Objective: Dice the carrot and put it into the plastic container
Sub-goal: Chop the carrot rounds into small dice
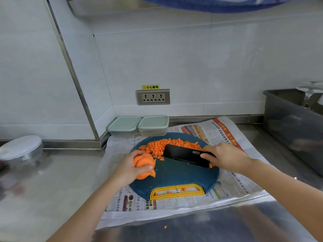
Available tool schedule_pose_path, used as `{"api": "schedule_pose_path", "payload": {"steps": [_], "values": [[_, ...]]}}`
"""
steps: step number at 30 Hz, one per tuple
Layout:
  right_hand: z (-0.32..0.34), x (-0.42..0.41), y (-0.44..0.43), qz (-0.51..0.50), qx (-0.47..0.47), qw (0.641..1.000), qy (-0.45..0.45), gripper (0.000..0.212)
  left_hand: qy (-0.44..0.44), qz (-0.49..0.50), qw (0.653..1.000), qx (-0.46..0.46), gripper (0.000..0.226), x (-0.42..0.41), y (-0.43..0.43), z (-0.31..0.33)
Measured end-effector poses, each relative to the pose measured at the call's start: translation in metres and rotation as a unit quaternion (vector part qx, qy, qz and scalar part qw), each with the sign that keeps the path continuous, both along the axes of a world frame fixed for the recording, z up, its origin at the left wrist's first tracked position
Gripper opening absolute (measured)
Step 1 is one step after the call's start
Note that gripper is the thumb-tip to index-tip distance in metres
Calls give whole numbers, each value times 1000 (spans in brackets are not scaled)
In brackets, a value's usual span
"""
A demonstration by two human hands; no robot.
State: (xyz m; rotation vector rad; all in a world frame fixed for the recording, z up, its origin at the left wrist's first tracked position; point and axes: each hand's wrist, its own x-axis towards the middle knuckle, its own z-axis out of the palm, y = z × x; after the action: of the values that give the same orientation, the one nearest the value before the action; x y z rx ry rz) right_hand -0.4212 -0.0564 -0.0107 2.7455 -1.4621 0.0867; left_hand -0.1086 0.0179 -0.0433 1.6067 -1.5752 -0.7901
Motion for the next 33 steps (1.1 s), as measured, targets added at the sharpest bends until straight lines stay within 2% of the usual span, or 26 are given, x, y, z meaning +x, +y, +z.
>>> {"api": "schedule_pose_path", "payload": {"steps": [4, 8, 13, 15, 19, 21, 26, 31, 33], "values": [[3, 8, 17, -12, -8, 999, -40, 36, -24, -19, 1000, 3, 59, -5, 3, 1], [10, 27, 34, -29, -10, 999, -34, 38, -113, -23, 993, 5, 41, -4, -3, -4], [8, 45, 51, -58, 19, 998, -28, 38, -135, 15, 990, 32, 43, -1, -6, -5], [7, 53, 59, -74, 29, 996, -28, 38, -151, 16, 988, 11, 48, -2, -5, -4], [8, 79, 77, -93, 35, 995, -7, 37, -196, 62, 978, -46, 35, -12, -2, -6], [4, 99, 85, -95, 47, 994, -2, 30, -172, 108, 977, -59, 36, -21, -2, -13], [0, 129, 97, -83, 59, 995, -11, 20, 4, 206, 974, -89, 36, -39, 0, -23], [2, 125, 100, -75, 88, 992, -47, 20, 123, 238, 961, -71, 32, -44, -9, -15], [1, 124, 104, -84, 97, 990, -55, 20, 119, 234, 961, -83, 30, -46, -7, -17]]}}
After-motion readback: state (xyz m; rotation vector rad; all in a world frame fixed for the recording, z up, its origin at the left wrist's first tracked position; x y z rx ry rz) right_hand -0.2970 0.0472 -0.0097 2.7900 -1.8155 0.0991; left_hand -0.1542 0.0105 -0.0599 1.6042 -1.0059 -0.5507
